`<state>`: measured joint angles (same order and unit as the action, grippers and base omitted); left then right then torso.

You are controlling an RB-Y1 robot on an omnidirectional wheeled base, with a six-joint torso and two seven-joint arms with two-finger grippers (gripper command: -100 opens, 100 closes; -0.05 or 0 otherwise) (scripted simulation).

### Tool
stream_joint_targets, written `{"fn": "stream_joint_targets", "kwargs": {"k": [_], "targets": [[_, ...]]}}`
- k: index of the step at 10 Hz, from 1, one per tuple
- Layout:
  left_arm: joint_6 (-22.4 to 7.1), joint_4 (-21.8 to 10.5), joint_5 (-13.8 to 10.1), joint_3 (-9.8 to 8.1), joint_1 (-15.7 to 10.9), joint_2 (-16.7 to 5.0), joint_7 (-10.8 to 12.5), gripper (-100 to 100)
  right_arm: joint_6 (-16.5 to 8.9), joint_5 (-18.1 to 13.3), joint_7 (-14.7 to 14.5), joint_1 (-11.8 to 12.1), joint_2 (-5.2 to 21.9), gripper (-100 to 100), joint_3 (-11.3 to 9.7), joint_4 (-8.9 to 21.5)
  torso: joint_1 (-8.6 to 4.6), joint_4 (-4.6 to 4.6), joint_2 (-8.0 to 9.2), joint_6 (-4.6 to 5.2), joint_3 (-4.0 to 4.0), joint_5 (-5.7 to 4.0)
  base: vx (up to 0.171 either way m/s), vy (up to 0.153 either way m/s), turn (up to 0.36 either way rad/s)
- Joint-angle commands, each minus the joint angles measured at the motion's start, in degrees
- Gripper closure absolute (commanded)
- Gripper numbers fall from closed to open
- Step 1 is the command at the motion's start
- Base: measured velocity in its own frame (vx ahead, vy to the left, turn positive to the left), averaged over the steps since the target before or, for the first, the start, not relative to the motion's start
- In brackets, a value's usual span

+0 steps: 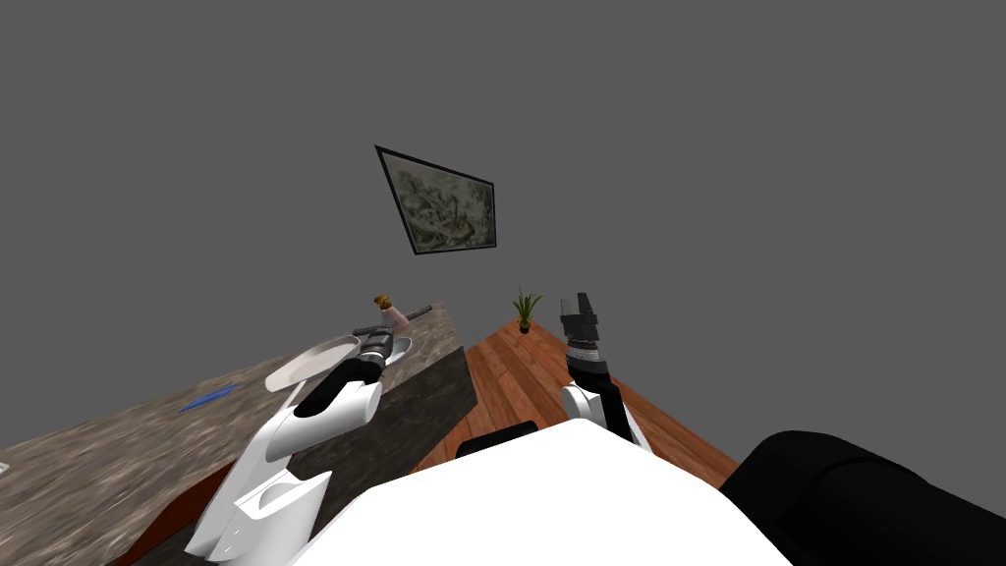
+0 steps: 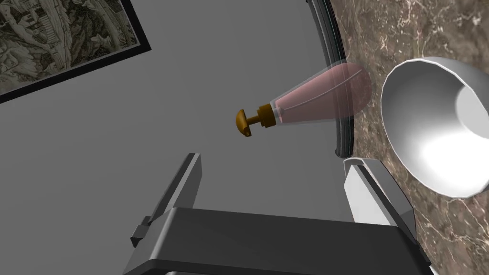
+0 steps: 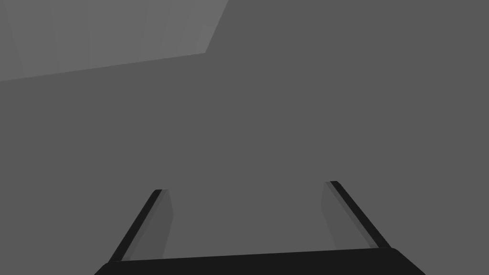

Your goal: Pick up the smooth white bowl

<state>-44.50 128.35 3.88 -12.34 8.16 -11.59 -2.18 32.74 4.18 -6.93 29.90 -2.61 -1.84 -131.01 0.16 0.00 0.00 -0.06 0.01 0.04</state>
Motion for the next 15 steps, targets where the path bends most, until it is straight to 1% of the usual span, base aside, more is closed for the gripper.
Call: {"fn": "stream_joint_targets", "kwargs": {"k": [1,2,3,5,6,7,8,9,10,11,12,13,14,15], "targets": [[-2.86,0.15,-0.11,-0.23,-0.79,0.43,0.79,-100,0.0,0.0,0.0,0.0,0.0,0,0.0,0.0,0.0,0.0,0.0,0.0,0.0,0.0,-0.005,0.036,-0.102],[-4.41,0.15,-0.11,-0.23,-0.79,0.43,0.79,-100,0.0,0.0,0.0,-0.01,0.0,0,0.0,0.0,0.04,0.0,0.0,0.02,0.0,0.0,-0.003,0.04,-0.074],[-6.12,0.05,-0.21,-0.4,-1.53,0.9,1.61,-100,0.0,0.0,0.0,0.0,0.0,0,0.0,0.0,0.06,0.0,0.0,0.0,0.0,0.01,-0.005,0.056,-0.079],[-8.72,0.05,-0.21,-0.4,-1.53,0.9,1.61,-100,0.0,0.0,0.0,0.0,0.0,0,0.0,0.0,0.13,0.0,-0.02,0.0,-0.01,0.03,0.001,0.045,-0.03],[-10.83,-0.06,-0.31,-0.53,-2.25,1.4,2.46,-100,0.0,0.0,0.0,0.0,0.0,0,0.0,0.0,0.05,-0.01,-0.02,-0.01,-0.01,0.02,0.003,0.048,-0.085],[-12.29,-0.06,-0.31,-0.53,-2.25,1.4,2.46,-100,0.0,0.0,0.0,0.0,0.0,0,0.0,0.0,0.1,-0.01,-0.03,0.01,-0.02,0.02,-0.001,0.052,-0.063],[-14.04,-0.17,-0.42,-0.61,-2.93,1.9,3.33,-100,0.0,0.0,0.0,0.0,0.0,0,0.0,0.0,0.11,-0.01,-0.02,0.0,-0.01,0.02,-0.001,0.075,-0.102],[-15.67,-0.17,-0.42,-0.61,-2.93,1.9,3.33,-100,0.0,0.0,0.0,0.0,0.01,0,0.0,0.0,0.19,-0.01,-0.02,0.01,-0.01,0.04,-0.003,0.07,-0.052],[-16.5,-0.17,-0.42,-0.61,-2.93,1.9,3.33,-100,0.0,0.0,0.0,0.0,0.0,0,0.0,0.0,0.18,0.0,-0.02,-0.01,-0.01,0.04,0.0,0.026,0.008],[-18.73,-0.3,-0.52,-0.67,-3.58,2.37,4.21,-100,0.0,0.0,0.0,0.0,0.0,0,0.0,0.0,0.05,-0.01,-0.02,-0.01,-0.01,0.02,0.007,0.039,-0.085],[-20.29,-0.3,-0.52,-0.67,-3.58,2.37,4.21,-100,0.0,0.0,0.0,0.0,0.0,0,0.0,0.0,0.06,-0.01,-0.05,0.01,-0.03,0.01,0.011,0.055,-0.06],[-22.16,-0.43,-0.62,-0.7,-4.17,2.8,5.09,-100,0.0,0.0,0.0,0.0,0.0,0,0.0,0.0,0.1,-0.02,-0.07,0.0,-0.04,0.02,0.013,0.075,-0.086],[-23.77,-0.43,-0.62,-0.7,-4.17,2.8,5.09,-100,0.0,0.0,0.0,0.0,0.01,0,0.0,0.0,0.19,-0.02,-0.07,0.0,-0.04,0.04,0.001,0.071,-0.045],[-25.31,-0.56,-0.72,-0.71,-4.72,3.18,5.94,-100,0.0,0.0,0.0,0.0,0.0,0,0.01,0.0,0.18,-0.01,-0.05,-0.01,-0.03,0.04,0.007,0.076,-0.081]]}}
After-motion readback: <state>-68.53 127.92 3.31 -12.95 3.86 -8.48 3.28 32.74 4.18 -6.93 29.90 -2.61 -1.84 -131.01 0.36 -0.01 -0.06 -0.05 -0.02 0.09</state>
